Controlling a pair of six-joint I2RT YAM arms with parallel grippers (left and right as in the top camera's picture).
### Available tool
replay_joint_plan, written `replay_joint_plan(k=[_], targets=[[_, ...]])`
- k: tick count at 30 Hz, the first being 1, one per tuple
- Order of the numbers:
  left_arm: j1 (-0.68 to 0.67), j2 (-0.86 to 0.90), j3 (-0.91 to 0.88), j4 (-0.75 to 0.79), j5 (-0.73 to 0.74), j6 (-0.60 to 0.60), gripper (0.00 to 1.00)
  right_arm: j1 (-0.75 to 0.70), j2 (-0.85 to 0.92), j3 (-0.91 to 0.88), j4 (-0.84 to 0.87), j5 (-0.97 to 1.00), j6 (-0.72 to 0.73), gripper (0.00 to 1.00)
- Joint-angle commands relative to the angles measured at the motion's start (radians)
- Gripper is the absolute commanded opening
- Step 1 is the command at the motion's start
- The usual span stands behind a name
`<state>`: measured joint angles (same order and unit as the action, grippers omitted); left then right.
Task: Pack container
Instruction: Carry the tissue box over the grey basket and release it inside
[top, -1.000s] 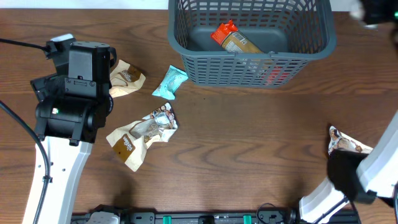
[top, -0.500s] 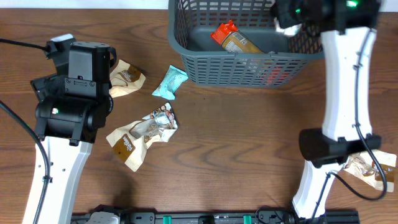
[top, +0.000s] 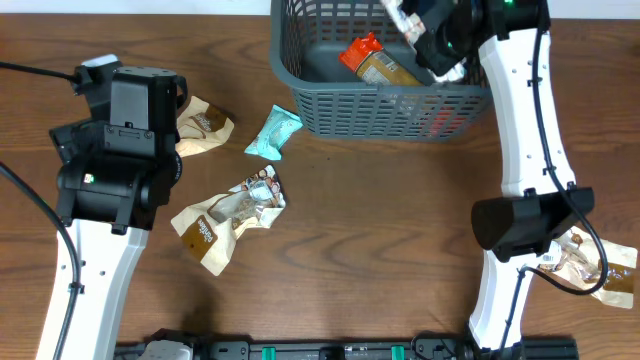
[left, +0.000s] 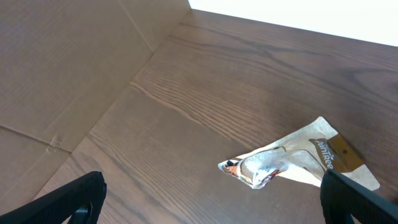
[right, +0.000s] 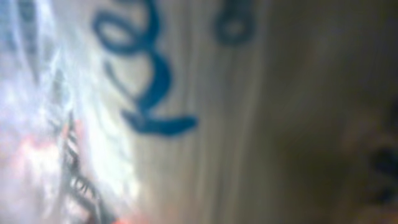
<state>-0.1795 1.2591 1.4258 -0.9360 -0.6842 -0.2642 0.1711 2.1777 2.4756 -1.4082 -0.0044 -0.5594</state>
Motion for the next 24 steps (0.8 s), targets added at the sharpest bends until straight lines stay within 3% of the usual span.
replay_joint_plan(k=[1,4,5,6,7,8,19,21,24], targets=[[0.004,-0.005,-0.002,-0.002,-0.004,0.001,0.99,-0.024,0.002,-0.032,0.010,0.000,-0.105,0.01],[0.004,-0.005,-0.002,-0.002,-0.004,0.001,0.99,-0.035,0.002,-0.053,0.010,-0.004,-0.108,0.08],[0.004,-0.005,-0.002,-0.002,-0.004,0.001,0.99,-0.035,0.002,-0.056,0.010,-0.004,-0.108,0.18],[0.004,-0.005,-0.002,-0.002,-0.004,0.001,0.99,-0.035,0.002,-0.056,0.011,-0.004,-0.108,0.40],[0.004,-0.005,-0.002,-0.002,-0.004,0.001,0.99,-0.035,0.002,-0.056,0.014,-0.004,-0.107,0.55],[0.004,-0.005,-0.002,-0.002,-0.004,0.001,0.99,-0.034,0.002,-0.056,0.017,-0.004,-0.107,0.63],[0.004,-0.005,-0.002,-0.002,-0.004,0.001,0.99,-0.033,-0.002,-0.048,0.111,0.031,0.006,0.68],[0.004,-0.005,-0.002,-0.002,-0.004,0.001,0.99,-0.029,-0.008,-0.016,0.133,0.073,0.059,0.71],[0.004,-0.005,-0.002,-0.002,-0.004,0.001,0.99,-0.026,-0.021,0.105,0.130,0.122,0.124,0.83]])
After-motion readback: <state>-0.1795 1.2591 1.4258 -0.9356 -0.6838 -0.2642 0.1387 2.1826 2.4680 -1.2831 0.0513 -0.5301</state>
